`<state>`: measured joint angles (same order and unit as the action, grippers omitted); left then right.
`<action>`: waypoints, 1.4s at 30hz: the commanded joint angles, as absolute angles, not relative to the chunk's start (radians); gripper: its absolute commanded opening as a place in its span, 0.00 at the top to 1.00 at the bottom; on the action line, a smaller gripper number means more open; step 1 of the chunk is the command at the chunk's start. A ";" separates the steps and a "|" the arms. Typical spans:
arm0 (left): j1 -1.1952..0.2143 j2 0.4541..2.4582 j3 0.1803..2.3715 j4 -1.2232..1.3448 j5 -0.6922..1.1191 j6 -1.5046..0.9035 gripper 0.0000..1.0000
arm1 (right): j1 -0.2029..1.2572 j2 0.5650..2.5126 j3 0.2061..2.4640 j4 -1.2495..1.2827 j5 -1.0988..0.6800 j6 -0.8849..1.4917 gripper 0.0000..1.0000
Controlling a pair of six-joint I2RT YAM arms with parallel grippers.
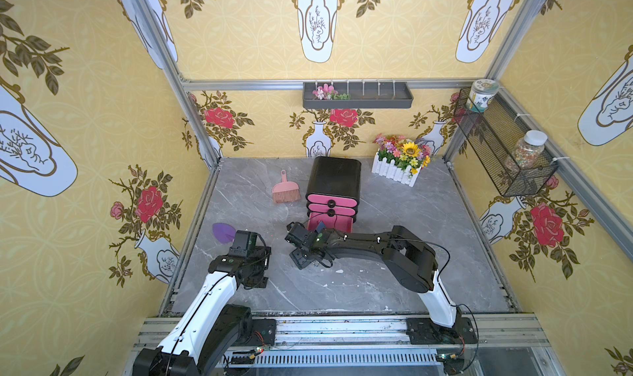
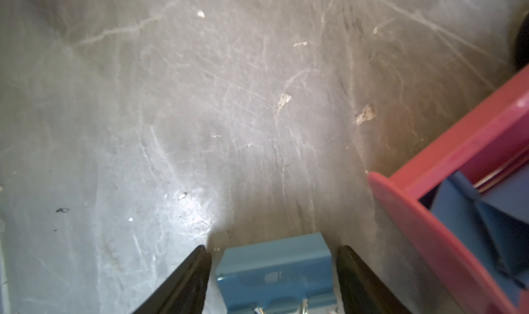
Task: Put the binder clips in the drawer according to color
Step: Pick up the binder clip at the center of the board, then place the binder clip in the drawer.
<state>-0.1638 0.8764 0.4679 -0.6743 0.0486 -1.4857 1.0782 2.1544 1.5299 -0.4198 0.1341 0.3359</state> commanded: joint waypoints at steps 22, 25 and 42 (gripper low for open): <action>-0.164 0.897 0.440 -0.626 0.090 -1.497 0.16 | 0.980 1.847 1.391 -0.447 0.229 0.272 0.49; -0.163 0.902 0.434 -0.616 0.097 -1.499 0.17 | 0.937 1.827 1.346 -0.412 0.226 0.216 0.49; -0.163 0.899 0.423 -0.617 0.102 -1.505 0.17 | 0.916 1.871 1.346 -0.366 0.271 -0.112 0.50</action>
<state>-0.1638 0.8955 0.4301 -0.6209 0.0902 -1.5017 0.9142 1.8664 1.3457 -0.3958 0.2493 -0.0330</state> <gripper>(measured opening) 0.831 0.555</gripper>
